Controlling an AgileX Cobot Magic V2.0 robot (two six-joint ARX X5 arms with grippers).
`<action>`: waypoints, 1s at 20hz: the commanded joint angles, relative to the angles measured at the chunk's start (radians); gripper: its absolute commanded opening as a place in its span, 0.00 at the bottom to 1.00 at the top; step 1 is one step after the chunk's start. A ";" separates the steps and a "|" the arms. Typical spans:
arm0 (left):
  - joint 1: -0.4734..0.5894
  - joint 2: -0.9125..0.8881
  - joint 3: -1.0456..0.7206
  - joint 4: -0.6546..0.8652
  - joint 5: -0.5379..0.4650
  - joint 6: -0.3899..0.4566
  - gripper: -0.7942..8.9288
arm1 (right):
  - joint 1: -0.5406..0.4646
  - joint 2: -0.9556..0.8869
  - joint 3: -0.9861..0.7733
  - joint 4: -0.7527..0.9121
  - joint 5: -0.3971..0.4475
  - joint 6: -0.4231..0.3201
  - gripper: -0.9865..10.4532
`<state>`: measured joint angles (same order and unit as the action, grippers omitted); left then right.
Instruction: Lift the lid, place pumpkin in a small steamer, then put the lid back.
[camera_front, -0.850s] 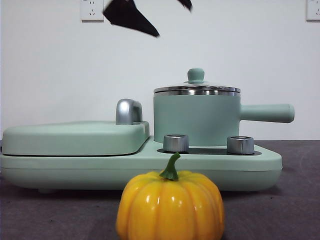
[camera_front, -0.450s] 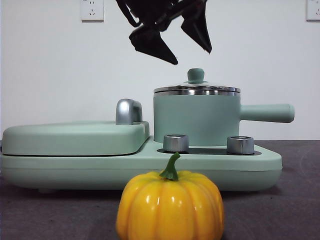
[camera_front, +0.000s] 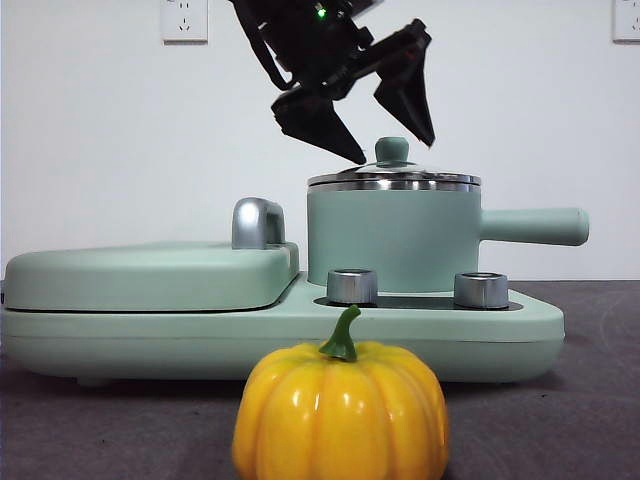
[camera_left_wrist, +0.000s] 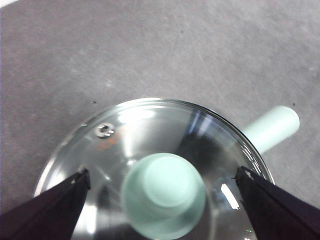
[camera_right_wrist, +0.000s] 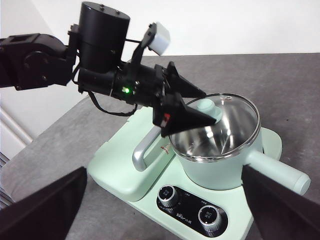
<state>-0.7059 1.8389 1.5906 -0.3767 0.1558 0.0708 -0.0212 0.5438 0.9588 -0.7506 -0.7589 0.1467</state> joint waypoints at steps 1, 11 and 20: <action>-0.021 0.039 0.030 0.003 -0.001 0.052 0.56 | -0.001 0.003 0.018 0.008 0.000 0.010 0.52; -0.029 0.039 0.030 0.011 -0.003 0.056 0.29 | -0.001 0.003 0.018 -0.002 0.000 0.010 0.52; -0.028 0.037 0.043 0.006 -0.010 0.056 0.13 | -0.001 0.003 0.018 -0.014 0.002 0.010 0.52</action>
<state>-0.7208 1.8568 1.6020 -0.3771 0.1333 0.1200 -0.0212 0.5438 0.9588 -0.7700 -0.7582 0.1467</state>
